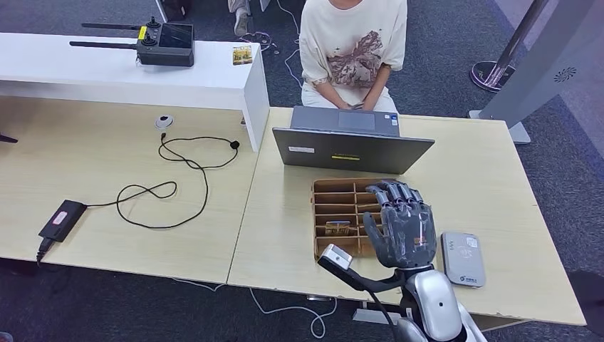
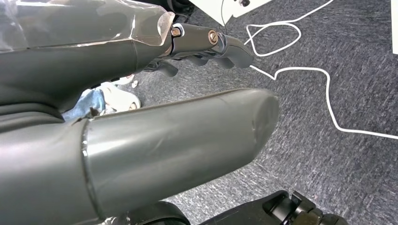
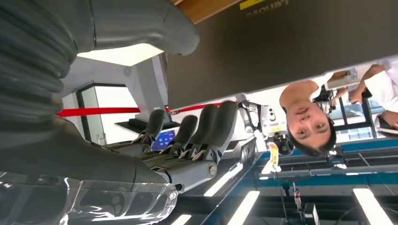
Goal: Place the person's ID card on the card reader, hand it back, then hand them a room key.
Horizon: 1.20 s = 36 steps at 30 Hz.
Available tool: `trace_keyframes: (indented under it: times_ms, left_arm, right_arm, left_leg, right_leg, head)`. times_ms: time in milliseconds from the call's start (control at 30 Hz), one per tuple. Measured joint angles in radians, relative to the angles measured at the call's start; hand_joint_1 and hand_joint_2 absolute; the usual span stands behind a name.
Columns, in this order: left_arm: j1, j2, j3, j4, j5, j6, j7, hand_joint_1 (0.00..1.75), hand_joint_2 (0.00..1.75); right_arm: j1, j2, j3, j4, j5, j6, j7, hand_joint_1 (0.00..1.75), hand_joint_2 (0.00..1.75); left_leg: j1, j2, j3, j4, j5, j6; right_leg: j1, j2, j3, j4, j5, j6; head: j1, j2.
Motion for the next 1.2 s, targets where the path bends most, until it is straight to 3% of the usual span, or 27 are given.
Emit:
trace_keyframes:
  times_ms: [133, 200, 367, 633, 833, 1200]
  left_arm:
    - [0.0, 0.001, 0.0, 0.0, 0.0, -0.003, -0.003, 0.0, 0.0]
    - [0.0, 0.001, 0.0, 0.0, 0.001, -0.005, -0.005, 0.0, 0.0]
    - [0.0, 0.001, 0.0, 0.0, 0.004, -0.005, -0.006, 0.0, 0.0]
    - [0.0, 0.006, -0.005, 0.0, 0.002, -0.011, -0.008, 0.0, 0.0]
    - [-0.001, 0.009, -0.01, 0.0, -0.003, -0.016, -0.008, 0.0, 0.0]
    - [-0.001, 0.015, -0.027, 0.0, -0.015, -0.023, -0.009, 0.0, 0.0]
  right_arm:
    - [0.002, 0.006, 0.003, 0.021, -0.002, 0.0, 0.0, 1.32, 1.75]
    - [0.002, 0.01, 0.003, 0.034, -0.005, 0.0, 0.0, 1.32, 1.75]
    - [0.001, 0.021, 0.007, 0.065, -0.011, 0.0, -0.005, 1.04, 1.75]
    - [-0.003, 0.044, 0.02, 0.118, -0.008, 0.0, -0.004, 0.86, 1.75]
    - [-0.004, 0.061, 0.025, 0.15, -0.006, 0.0, 0.003, 1.0, 1.75]
    - [-0.006, 0.085, 0.03, 0.193, -0.006, 0.001, 0.007, 0.98, 1.75]
  left_leg:
    - [0.0, 0.0, 0.0, 0.0, 0.0, 0.0]
    - [0.0, 0.0, 0.0, 0.0, 0.0, 0.0]
    - [0.0, 0.0, 0.0, 0.0, 0.0, 0.0]
    - [0.0, 0.0, 0.0, 0.0, 0.0, 0.0]
    - [0.0, 0.0, 0.0, 0.0, 0.0, 0.0]
    - [0.0, 0.0, 0.0, 0.0, 0.0, 0.0]
  right_leg:
    - [0.0, 0.0, 0.0, 0.0, 0.0, 0.0]
    - [0.0, 0.0, 0.0, 0.0, 0.0, 0.0]
    - [0.0, 0.0, 0.0, 0.0, 0.0, 0.0]
    - [0.0, 0.0, 0.0, 0.0, 0.0, 0.0]
    - [0.0, 0.0, 0.0, 0.0, 0.0, 0.0]
    - [0.0, 0.0, 0.0, 0.0, 0.0, 0.0]
  head:
    - [0.0, 0.0]
    - [0.0, 0.0]
    - [0.0, 0.0]
    - [0.0, 0.0]
    - [0.0, 0.0]
    - [0.0, 0.0]
